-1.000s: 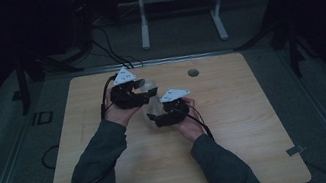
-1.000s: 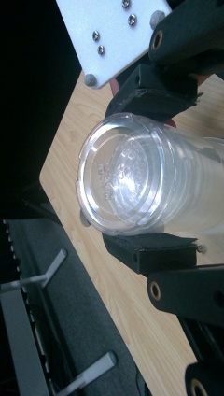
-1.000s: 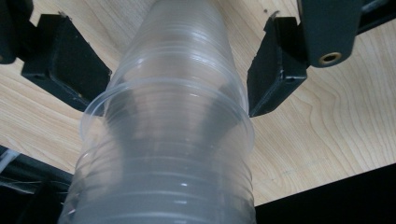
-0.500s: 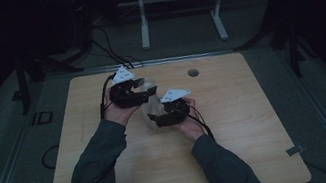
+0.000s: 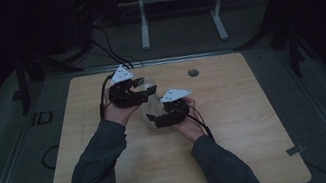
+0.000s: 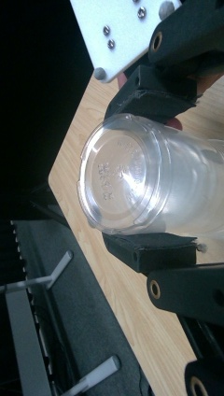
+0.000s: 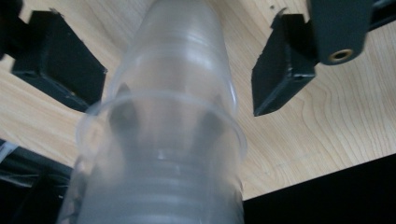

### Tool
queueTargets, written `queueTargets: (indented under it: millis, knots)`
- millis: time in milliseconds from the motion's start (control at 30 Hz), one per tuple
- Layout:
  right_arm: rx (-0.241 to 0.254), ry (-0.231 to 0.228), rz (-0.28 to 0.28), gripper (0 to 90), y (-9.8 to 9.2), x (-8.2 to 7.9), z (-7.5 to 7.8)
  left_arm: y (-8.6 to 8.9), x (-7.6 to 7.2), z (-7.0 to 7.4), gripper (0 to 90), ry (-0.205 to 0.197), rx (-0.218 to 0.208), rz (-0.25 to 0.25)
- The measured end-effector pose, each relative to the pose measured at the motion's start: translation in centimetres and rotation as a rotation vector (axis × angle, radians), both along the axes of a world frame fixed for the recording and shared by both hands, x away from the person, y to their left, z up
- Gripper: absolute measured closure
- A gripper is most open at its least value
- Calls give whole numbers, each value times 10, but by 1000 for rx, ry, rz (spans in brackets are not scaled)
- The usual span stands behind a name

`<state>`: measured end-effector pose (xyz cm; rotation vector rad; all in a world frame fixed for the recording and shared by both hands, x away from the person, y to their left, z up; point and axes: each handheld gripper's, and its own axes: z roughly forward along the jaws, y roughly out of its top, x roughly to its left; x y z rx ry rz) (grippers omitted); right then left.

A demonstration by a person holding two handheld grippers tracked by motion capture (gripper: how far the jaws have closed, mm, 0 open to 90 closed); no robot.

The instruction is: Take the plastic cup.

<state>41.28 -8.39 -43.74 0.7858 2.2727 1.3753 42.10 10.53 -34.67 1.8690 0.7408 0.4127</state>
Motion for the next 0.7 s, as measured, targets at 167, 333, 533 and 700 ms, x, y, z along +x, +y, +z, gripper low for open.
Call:
queueTargets:
  millis: [167, 333, 533, 700]
  knots:
    - [0, -3, -7, 182, 5, 3, 1, -1, 0, -1, 410, 7, -1, -2]
    - [-14, 11, -22, 228, 5, 5, -4, 1, 1, 2, 409, 5, -12, 0]
    - [-20, 11, -19, 241, 3, 4, -4, 5, 0, 8, 409, -3, -31, 0]
    - [-12, 26, -17, 239, 2, 3, -4, 6, 0, 13, 409, -13, -35, 2]
